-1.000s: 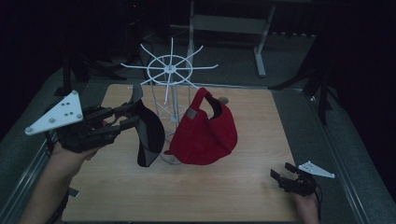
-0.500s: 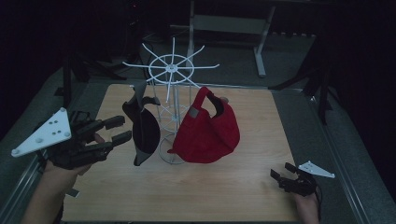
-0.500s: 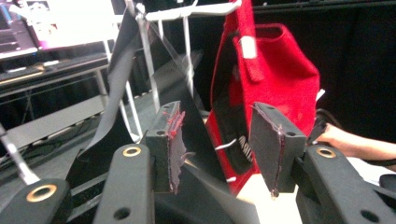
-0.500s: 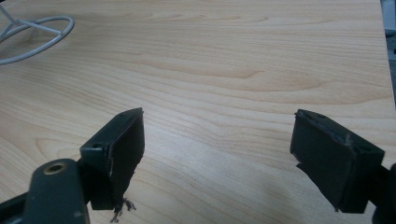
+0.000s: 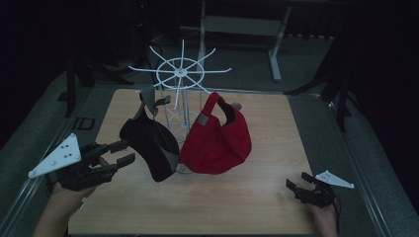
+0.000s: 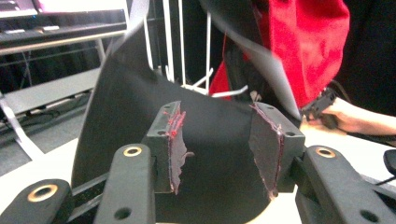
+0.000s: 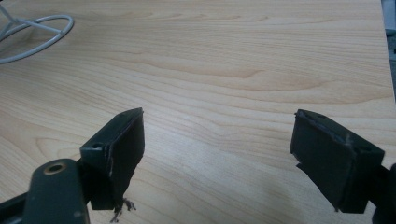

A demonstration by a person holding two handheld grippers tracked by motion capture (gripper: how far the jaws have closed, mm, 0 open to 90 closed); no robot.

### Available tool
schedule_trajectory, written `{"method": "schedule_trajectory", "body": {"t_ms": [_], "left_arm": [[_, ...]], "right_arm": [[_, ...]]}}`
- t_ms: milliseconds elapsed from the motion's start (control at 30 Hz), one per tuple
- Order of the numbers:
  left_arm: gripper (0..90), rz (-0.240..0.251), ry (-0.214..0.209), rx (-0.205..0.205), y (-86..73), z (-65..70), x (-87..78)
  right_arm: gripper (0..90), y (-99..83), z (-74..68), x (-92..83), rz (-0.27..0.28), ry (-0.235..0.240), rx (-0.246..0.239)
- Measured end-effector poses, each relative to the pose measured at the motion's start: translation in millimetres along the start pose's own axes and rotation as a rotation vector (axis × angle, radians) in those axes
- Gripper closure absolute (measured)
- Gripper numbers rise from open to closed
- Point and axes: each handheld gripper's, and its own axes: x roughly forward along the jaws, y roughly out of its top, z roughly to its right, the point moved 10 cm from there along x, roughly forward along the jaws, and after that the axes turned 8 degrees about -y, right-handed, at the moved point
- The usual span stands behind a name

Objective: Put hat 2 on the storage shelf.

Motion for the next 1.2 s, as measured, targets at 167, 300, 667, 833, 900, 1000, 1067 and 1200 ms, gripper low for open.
{"method": "schedule_trajectory", "body": {"t_ms": [167, 300, 667, 833, 900, 1000, 1067, 1200], "left_arm": [[55.2, -0.018, 0.015, -0.018, -26.3, -3.7, 1.4], [55.1, -0.028, 0.009, -0.04, -45.6, -4.8, 3.3], [55.0, -0.075, 0.021, -0.121, -102.5, -15.1, 11.1], [55.0, -0.069, 0.001, -0.153, -122.1, -15.1, 14.2], [55.0, -0.082, 0.014, -0.153, -130.6, -16.6, 15.7], [55.0, -0.111, 0.014, -0.169, -143.6, -17.3, 19.2], [55.0, -0.137, 0.011, -0.168, -151.8, -16.5, 22.0], [55.0, -0.153, 0.01, -0.165, -160.0, -16.4, 23.5]], "right_arm": [[17.7, 0.0, 0.1, 0.1, 0.0, 0.0, 0.0], [17.6, -0.1, 0.0, 0.1, 0.0, 0.0, -0.001], [17.6, 0.3, -0.1, 0.1, 0.002, -0.002, -0.005], [17.7, 0.1, -0.1, 0.4, 0.0, -0.003, -0.007], [17.6, 0.1, -0.1, 0.5, 0.0, -0.003, -0.01], [17.7, 0.1, -0.2, 0.3, 0.0, -0.003, -0.007], [17.6, 0.1, -0.2, 0.4, 0.0, -0.002, -0.007], [17.6, 0.0, 0.0, 0.5, -0.001, -0.003, -0.008]]}}
